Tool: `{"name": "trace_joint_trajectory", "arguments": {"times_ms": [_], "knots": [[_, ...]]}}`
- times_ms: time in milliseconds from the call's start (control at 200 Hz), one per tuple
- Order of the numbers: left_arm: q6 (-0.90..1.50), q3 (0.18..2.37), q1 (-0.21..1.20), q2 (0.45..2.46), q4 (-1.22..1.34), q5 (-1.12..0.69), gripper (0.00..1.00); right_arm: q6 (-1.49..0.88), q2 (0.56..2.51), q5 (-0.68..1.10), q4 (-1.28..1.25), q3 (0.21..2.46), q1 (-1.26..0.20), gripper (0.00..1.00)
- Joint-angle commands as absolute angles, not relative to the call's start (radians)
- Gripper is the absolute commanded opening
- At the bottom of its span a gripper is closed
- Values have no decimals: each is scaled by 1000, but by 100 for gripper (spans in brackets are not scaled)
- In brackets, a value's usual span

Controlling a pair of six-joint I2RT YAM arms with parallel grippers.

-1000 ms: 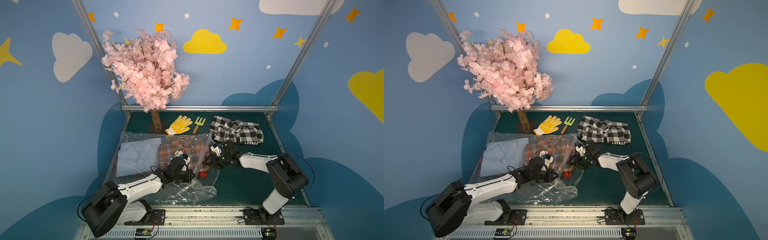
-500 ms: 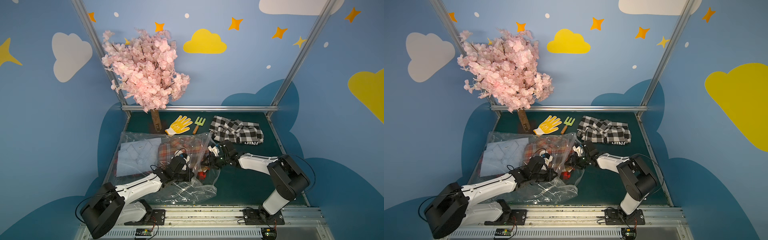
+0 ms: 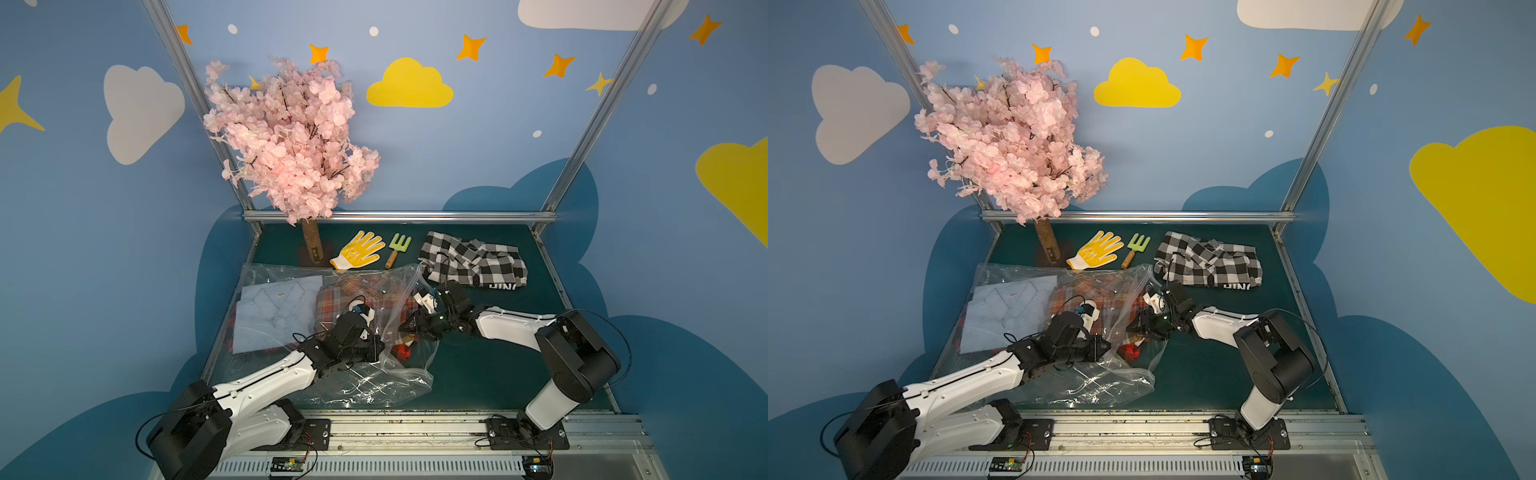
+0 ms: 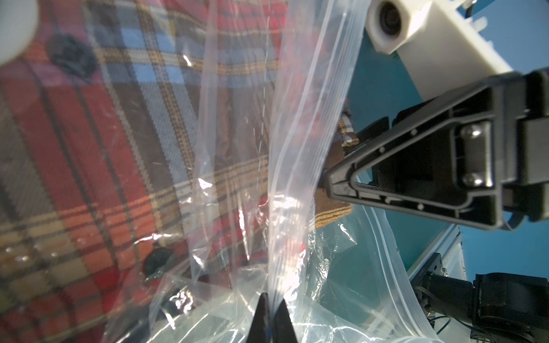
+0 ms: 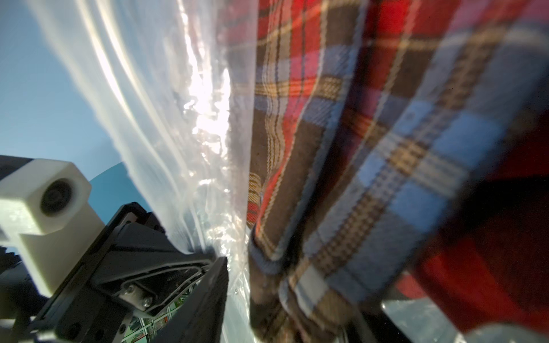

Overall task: Take the shirt out of the vacuum bag
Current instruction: Take out the shirt from the vacuum bag.

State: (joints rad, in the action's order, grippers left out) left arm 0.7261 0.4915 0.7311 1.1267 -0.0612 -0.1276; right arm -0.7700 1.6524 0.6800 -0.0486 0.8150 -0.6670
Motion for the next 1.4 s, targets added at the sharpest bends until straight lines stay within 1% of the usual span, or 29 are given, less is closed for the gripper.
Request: {"name": "trace_joint_trajectory", "arguments": {"times_ms": [0,310,480,636,986,1096,1236,1396], "knots": [[715,487,727,1142,-87,-118,5,-768,1621,715,2,830,-691,58],[711,495,727,1188,-77,-133,4,-761,1605,695,112,858,-734,60],[711,497,727,1206,-57,-138,4,-741,1545,660,196,862,-735,63],[716,496,729,1243,-20,-155,4,-741,1539,671,205,873,-731,64],[718,506,732,1272,-4,-163,4,-778,1575,674,139,869,-742,65],[718,512,731,1268,-5,-162,4,-793,1601,672,95,865,-746,63],[713,525,732,1272,-12,-168,4,-844,1613,655,14,853,-746,63],[707,534,732,1265,-24,-160,4,-863,1630,607,-22,851,-742,63]]}}
